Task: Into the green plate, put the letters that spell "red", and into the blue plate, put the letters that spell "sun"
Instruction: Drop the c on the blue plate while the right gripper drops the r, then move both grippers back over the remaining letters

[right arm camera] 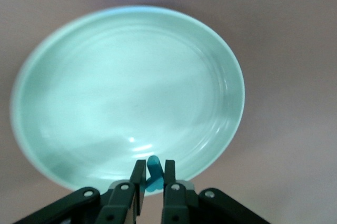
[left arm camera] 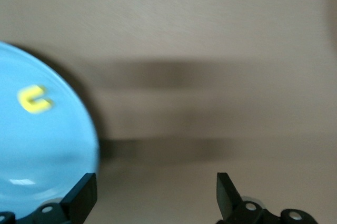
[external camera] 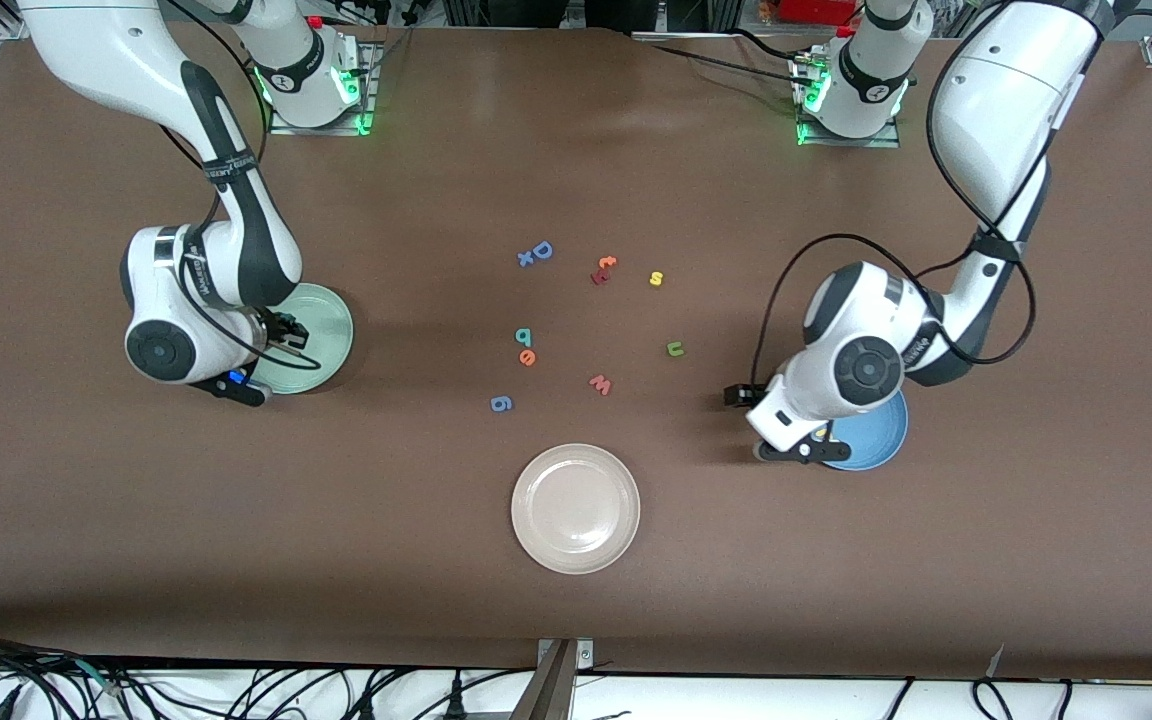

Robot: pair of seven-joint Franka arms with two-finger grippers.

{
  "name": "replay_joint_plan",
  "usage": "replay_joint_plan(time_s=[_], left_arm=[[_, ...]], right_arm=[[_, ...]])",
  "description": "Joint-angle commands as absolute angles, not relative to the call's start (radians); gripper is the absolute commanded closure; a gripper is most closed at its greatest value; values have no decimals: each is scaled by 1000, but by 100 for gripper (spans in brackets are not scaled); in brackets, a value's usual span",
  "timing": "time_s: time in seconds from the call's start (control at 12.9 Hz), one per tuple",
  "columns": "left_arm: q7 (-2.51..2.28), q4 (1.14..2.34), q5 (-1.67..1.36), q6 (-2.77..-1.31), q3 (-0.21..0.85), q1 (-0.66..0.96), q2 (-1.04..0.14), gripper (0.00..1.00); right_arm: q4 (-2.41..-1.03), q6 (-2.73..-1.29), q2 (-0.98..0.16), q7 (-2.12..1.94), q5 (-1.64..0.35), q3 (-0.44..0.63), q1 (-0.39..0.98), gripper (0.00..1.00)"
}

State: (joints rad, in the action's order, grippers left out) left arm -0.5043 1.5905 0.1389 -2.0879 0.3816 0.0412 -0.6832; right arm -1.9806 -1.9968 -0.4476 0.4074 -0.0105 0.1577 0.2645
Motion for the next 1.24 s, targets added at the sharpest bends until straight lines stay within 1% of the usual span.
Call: replay_joint_plan(time_s=[0.0,0.08,0.15,0.23,0.31,0.62,0.7,0.77,0.85,1.01,1.16], left_arm=[[-594,1594,146,-2068,406,37,-663,0],[-594,1594,146,-2068,416,35,-661,0],[-594,1594,146,-2068,416,35,-655,0],[-594,1594,146,-2068,416,35,-655,0],[-595,1595,146,-2068,416,37,-652,0],[-594,1597,149,-2068,416,37,-649,0],[-594,1597,149,-2068,416,38,-646,0],[-594,1598,150,-2068,416,38,-643,0],[-594,1603,150,-2068,408,54,-634,0],[-594,1659,150,-2088,349,121,-586,0],[-583,1765,147,-2175,321,144,-523,0]], right_arm=[[-2086,-2100,-393,354,-25,166,272,100],[-2086,-2121,-400,354,-25,166,272,100],[-2086,-2134,-413,354,-25,166,272,91],[-2083,-2134,-422,359,-26,166,272,36],[-2077,-2129,-423,364,-25,166,272,0],[-2063,-2114,-413,371,-25,161,279,0],[-2039,-2100,-411,383,-25,157,284,0],[-2001,-2067,-411,397,-25,135,284,0],[-1958,-2037,-411,387,-23,88,285,0],[-1872,-2017,-423,400,-18,-1,305,0],[-1783,-2028,-463,399,-17,-12,348,0]])
